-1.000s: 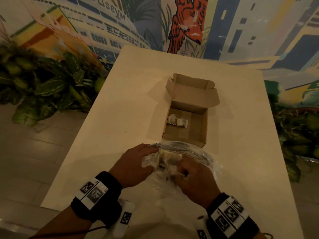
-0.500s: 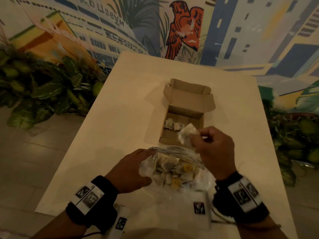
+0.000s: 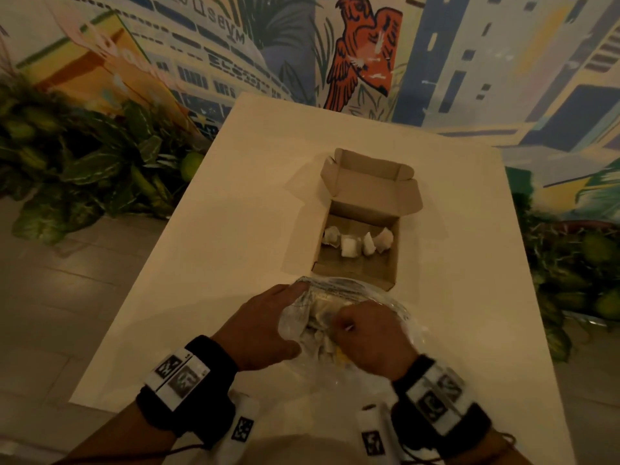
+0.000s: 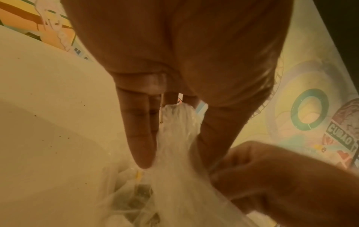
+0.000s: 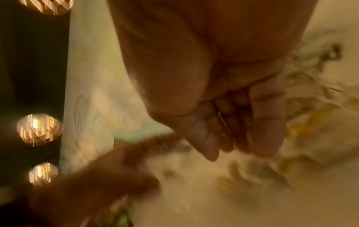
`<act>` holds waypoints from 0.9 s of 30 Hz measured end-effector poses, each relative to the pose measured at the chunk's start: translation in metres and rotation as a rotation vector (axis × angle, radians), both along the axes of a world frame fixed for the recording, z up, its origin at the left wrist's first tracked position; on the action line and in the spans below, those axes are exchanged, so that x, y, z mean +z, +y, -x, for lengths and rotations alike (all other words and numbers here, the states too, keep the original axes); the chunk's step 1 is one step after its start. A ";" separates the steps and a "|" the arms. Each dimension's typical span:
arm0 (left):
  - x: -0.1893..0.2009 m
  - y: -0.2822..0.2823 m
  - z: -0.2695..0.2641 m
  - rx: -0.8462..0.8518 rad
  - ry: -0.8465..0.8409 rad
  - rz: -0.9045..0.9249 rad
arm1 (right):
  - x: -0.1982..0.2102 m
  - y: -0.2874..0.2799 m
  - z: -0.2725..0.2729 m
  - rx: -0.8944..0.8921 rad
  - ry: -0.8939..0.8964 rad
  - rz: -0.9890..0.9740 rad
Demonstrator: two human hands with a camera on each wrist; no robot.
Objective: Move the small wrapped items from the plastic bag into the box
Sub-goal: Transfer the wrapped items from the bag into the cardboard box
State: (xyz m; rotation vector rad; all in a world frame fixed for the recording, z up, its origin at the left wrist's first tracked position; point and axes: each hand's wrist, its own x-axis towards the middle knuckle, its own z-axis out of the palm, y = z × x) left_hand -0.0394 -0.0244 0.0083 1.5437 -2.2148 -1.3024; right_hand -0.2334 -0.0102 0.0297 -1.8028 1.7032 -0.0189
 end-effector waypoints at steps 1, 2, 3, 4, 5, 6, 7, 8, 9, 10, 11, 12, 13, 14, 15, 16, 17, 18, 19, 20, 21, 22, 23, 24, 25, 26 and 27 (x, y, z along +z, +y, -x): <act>0.000 0.000 0.001 -0.001 0.006 -0.003 | -0.017 0.002 -0.006 0.052 0.077 -0.018; 0.000 -0.001 0.002 -0.002 0.008 -0.002 | -0.032 0.001 -0.011 0.084 0.136 0.004; 0.000 -0.001 0.003 -0.004 0.004 0.001 | -0.044 -0.002 -0.014 0.106 0.179 0.030; 0.000 -0.001 0.003 -0.009 0.002 0.006 | -0.053 -0.006 -0.016 0.120 0.216 0.046; 0.000 -0.001 0.004 -0.015 0.004 0.010 | -0.058 -0.010 -0.017 0.116 0.238 0.053; 0.000 -0.001 0.004 -0.019 0.009 0.013 | -0.061 -0.012 -0.017 0.099 0.241 0.053; 0.001 0.000 0.004 -0.020 0.015 0.019 | -0.062 -0.013 -0.015 0.079 0.225 0.059; 0.001 -0.001 0.004 -0.016 0.018 0.024 | -0.061 -0.014 -0.012 0.065 0.212 0.060; 0.000 0.000 0.003 -0.008 0.020 0.024 | -0.061 -0.014 -0.010 0.054 0.209 0.055; 0.001 0.000 0.002 -0.002 0.025 0.021 | -0.059 -0.015 -0.008 0.043 0.209 0.049; 0.001 0.000 0.002 0.000 0.031 0.015 | -0.058 -0.015 -0.006 0.034 0.203 0.045; 0.001 0.001 0.001 0.002 0.038 0.014 | -0.056 -0.015 -0.004 0.024 0.191 0.045; 0.001 0.001 0.000 0.004 0.044 0.015 | -0.054 -0.015 -0.003 0.012 0.177 0.037; 0.001 0.001 0.000 0.004 0.047 0.018 | -0.052 -0.014 -0.001 0.003 0.164 0.030; 0.001 0.001 0.000 0.002 0.051 0.024 | -0.051 -0.013 0.000 -0.007 0.148 0.025; 0.001 0.000 0.000 -0.001 0.053 0.029 | -0.050 -0.011 0.002 -0.017 0.129 0.023; 0.002 0.000 0.000 -0.002 0.056 0.031 | -0.048 -0.010 0.004 -0.029 0.106 0.020; 0.002 0.000 0.001 -0.001 0.058 0.032 | -0.046 -0.009 0.005 -0.041 0.079 0.017; 0.002 -0.001 0.001 0.000 0.055 0.035 | -0.044 -0.008 0.005 -0.056 0.047 0.016; 0.002 -0.001 0.001 0.001 0.049 0.042 | -0.041 -0.007 0.006 -0.079 0.008 0.014; 0.001 -0.001 0.001 0.002 0.039 0.049 | -0.039 -0.006 0.006 -0.107 -0.041 0.014; 0.001 -0.001 0.001 0.006 0.030 0.054 | -0.036 -0.004 0.007 -0.135 -0.087 0.014; 0.001 -0.002 0.001 0.008 0.025 0.057 | -0.035 -0.003 0.008 -0.158 -0.123 0.014; 0.000 -0.002 0.000 0.007 0.022 0.055 | -0.033 -0.002 0.009 -0.174 -0.149 0.015; 0.000 -0.002 0.001 0.003 0.018 0.055 | -0.031 -0.001 0.010 -0.185 -0.167 0.017; 0.000 -0.002 0.001 -0.002 0.014 0.057 | -0.030 0.000 0.011 -0.196 -0.186 0.020; -0.001 -0.003 0.001 -0.004 0.010 0.058 | -0.029 0.001 0.012 -0.205 -0.202 0.019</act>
